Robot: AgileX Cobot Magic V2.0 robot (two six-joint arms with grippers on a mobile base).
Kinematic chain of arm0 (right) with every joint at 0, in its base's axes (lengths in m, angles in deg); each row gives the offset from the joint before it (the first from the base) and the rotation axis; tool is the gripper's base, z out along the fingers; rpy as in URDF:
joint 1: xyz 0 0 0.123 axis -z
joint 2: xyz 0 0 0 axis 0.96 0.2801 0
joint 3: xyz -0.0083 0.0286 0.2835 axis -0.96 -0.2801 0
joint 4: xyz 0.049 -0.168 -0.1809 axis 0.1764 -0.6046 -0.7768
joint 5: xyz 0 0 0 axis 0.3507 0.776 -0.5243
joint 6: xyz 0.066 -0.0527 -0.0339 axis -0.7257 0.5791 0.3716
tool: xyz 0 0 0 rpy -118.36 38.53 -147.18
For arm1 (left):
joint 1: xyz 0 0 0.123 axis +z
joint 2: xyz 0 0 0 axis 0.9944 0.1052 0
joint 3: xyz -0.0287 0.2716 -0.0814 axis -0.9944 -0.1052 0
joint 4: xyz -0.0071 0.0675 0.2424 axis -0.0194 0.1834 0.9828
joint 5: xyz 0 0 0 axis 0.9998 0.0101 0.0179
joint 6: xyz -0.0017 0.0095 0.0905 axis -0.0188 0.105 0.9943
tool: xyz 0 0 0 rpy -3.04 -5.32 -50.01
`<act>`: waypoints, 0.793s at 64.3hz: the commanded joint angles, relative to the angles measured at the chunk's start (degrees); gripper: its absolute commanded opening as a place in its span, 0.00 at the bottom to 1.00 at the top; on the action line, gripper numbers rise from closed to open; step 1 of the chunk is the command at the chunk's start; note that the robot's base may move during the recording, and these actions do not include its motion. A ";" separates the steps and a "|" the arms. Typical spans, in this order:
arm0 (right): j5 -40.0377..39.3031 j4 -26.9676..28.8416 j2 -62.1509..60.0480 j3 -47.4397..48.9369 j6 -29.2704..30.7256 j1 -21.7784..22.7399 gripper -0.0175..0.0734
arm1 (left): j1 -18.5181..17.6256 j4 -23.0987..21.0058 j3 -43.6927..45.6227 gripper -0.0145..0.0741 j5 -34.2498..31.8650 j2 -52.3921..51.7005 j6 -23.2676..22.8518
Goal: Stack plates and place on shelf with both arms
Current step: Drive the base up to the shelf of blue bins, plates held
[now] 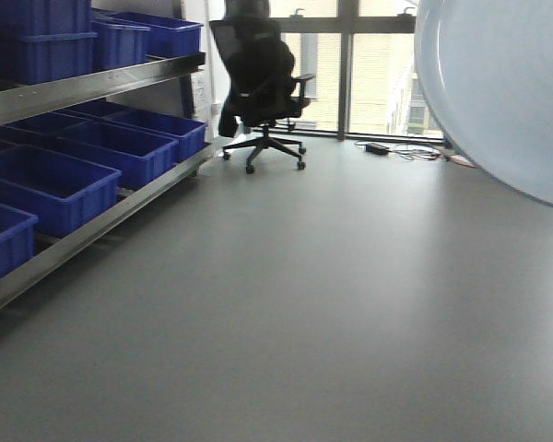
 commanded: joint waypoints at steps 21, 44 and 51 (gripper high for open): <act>-5.46 0.60 0.29 1.86 0.15 -0.02 0.25 | 0.22 -0.39 1.63 0.26 -4.74 0.17 -0.15; -5.46 0.60 0.29 1.86 0.15 -0.02 0.25 | 0.22 -0.39 1.63 0.26 -4.74 0.17 -0.15; -5.46 0.60 0.29 1.86 0.15 -0.02 0.25 | 0.22 -0.39 1.63 0.26 -4.74 0.17 -0.15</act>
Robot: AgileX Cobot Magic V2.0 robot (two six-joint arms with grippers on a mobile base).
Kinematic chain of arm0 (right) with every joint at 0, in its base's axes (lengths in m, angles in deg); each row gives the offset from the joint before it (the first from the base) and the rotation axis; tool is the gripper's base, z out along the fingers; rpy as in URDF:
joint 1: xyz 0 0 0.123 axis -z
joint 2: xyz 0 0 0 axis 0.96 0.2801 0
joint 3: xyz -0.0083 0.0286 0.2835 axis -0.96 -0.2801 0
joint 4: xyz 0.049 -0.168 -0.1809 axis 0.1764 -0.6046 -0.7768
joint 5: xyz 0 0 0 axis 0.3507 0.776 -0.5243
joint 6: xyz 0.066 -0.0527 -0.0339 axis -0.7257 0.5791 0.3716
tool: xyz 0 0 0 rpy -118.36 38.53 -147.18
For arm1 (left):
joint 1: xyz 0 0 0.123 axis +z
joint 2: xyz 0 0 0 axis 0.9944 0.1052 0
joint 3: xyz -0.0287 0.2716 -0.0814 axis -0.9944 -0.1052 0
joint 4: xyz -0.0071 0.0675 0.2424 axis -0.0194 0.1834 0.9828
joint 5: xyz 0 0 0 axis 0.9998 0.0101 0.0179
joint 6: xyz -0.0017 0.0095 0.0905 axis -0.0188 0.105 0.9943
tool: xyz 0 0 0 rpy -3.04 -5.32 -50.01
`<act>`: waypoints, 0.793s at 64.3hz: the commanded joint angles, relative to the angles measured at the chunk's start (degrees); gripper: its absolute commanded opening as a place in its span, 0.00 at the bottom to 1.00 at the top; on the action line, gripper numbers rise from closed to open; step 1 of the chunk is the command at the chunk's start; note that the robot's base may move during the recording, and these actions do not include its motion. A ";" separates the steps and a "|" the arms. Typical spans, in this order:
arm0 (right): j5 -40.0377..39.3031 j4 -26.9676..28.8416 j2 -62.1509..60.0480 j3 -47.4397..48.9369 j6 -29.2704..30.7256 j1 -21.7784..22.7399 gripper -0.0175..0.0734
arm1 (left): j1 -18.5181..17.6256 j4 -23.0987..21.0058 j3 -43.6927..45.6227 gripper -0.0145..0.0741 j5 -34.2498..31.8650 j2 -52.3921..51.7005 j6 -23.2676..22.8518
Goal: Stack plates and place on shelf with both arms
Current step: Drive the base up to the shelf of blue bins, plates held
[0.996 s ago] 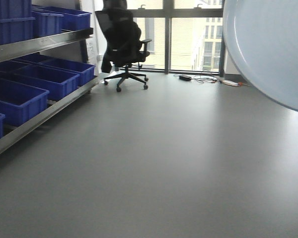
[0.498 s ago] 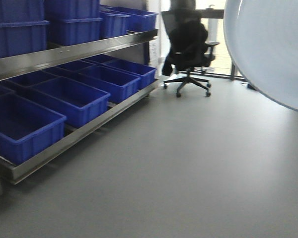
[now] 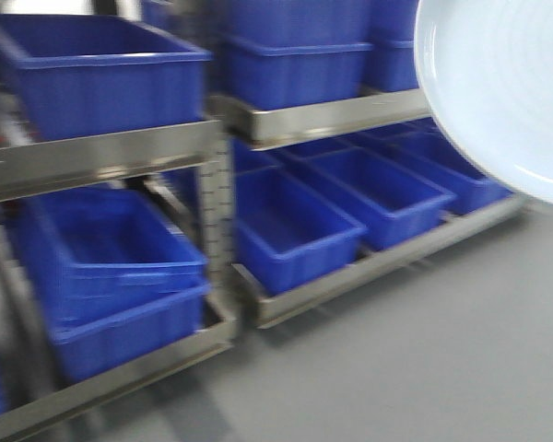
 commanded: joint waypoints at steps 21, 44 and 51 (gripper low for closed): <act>-5.46 0.60 0.29 1.86 0.15 -0.02 0.25 | 0.22 -0.39 1.63 0.26 -4.74 0.17 -0.15; -5.46 0.60 0.29 1.86 0.15 -0.02 0.25 | 0.22 -0.39 1.63 0.26 -4.74 0.17 -0.15; -5.46 0.60 0.29 1.86 0.15 -0.02 0.25 | 0.22 -0.39 1.63 0.26 -4.74 0.17 -0.15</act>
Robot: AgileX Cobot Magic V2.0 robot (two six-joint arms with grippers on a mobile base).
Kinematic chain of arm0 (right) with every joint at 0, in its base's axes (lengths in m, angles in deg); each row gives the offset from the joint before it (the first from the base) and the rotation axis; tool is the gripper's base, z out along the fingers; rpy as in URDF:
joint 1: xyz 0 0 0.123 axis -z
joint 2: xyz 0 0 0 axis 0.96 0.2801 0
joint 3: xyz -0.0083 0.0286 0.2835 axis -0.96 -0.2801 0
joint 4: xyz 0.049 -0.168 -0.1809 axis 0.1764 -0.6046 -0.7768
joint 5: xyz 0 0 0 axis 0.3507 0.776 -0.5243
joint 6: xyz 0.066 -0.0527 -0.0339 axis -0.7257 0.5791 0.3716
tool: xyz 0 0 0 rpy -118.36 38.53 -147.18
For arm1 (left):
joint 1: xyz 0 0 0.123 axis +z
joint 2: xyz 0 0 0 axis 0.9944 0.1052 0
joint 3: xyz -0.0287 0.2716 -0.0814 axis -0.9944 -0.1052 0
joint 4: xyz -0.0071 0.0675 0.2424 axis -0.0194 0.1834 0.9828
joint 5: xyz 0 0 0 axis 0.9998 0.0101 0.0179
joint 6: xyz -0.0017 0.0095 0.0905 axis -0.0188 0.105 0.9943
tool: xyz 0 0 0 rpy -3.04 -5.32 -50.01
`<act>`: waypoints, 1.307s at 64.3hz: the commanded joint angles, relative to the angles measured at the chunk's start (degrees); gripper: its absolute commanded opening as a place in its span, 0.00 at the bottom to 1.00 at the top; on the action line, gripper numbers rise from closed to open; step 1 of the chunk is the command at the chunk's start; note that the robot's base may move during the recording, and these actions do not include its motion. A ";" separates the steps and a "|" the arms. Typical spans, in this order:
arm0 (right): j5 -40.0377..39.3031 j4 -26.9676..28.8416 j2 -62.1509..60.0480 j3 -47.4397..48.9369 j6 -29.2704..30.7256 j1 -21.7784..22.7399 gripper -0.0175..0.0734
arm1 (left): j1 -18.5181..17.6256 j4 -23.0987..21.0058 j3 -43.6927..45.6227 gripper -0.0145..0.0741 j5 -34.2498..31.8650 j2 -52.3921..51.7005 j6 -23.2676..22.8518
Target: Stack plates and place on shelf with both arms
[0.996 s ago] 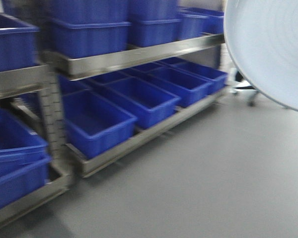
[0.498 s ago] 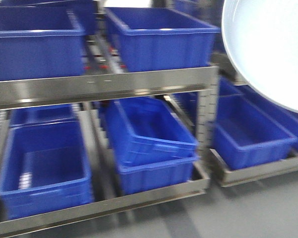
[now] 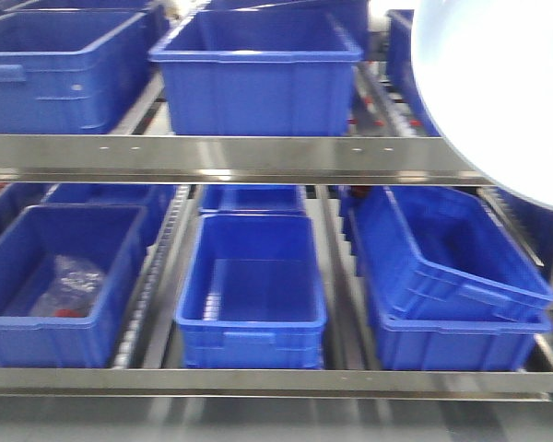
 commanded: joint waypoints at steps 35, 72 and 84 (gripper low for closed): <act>-5.46 0.60 0.29 1.86 0.15 -0.02 0.25 | 0.22 -0.39 1.63 0.26 -4.74 0.17 -0.15; -5.46 0.60 0.29 1.86 0.15 -0.02 0.25 | 0.22 -0.39 1.63 0.26 -4.74 0.17 -0.15; -5.46 0.60 0.29 1.86 0.15 -0.02 0.25 | 0.22 -0.39 1.63 0.26 -4.74 0.17 -0.15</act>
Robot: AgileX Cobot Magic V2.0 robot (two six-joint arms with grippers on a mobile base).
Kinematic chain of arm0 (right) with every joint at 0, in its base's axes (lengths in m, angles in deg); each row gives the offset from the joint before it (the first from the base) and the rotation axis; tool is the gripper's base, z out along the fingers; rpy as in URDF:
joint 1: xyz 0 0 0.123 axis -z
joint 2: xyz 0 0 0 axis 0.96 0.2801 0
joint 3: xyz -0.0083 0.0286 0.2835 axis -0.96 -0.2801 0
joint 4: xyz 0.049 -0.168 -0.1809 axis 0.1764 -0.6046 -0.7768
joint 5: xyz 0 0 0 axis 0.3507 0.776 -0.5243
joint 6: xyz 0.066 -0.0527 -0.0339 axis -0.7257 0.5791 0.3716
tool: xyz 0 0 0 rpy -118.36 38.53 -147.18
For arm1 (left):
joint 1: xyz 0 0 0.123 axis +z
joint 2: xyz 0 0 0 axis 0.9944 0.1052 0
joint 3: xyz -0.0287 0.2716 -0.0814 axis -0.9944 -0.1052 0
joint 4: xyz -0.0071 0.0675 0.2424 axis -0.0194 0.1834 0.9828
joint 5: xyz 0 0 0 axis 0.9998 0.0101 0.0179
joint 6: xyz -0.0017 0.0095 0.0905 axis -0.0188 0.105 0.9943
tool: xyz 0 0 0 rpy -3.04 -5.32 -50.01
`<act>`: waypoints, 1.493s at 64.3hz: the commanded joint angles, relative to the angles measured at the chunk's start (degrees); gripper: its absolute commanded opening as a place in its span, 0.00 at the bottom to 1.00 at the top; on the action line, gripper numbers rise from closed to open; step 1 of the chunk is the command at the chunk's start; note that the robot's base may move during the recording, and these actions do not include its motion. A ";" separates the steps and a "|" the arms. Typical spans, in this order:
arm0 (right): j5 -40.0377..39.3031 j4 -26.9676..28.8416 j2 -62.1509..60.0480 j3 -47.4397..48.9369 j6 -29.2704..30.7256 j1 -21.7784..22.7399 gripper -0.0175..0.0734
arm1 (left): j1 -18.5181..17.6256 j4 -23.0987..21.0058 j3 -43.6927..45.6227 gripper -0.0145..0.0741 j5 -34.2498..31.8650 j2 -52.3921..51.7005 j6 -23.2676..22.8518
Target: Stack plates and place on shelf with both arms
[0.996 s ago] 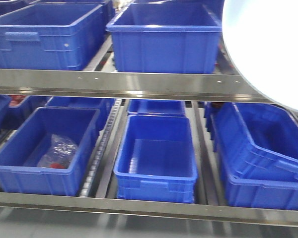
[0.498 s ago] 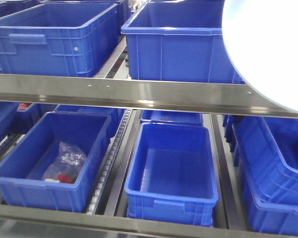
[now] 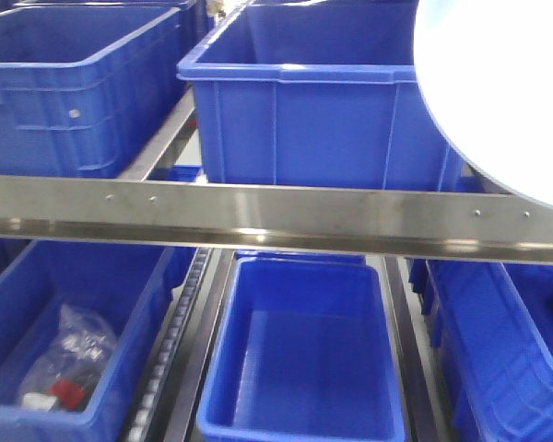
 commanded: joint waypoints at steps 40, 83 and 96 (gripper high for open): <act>-5.46 0.60 0.29 1.86 0.15 -0.02 0.25 | 0.22 -0.39 1.63 0.26 -4.74 0.17 -0.15; -5.75 0.53 0.29 1.86 0.15 -0.02 0.25 | 0.22 -0.39 1.63 0.26 -4.74 0.17 -0.15; -5.75 0.53 0.29 1.86 0.15 -0.02 0.25 | 0.22 -0.39 1.63 0.26 -4.74 0.17 -0.15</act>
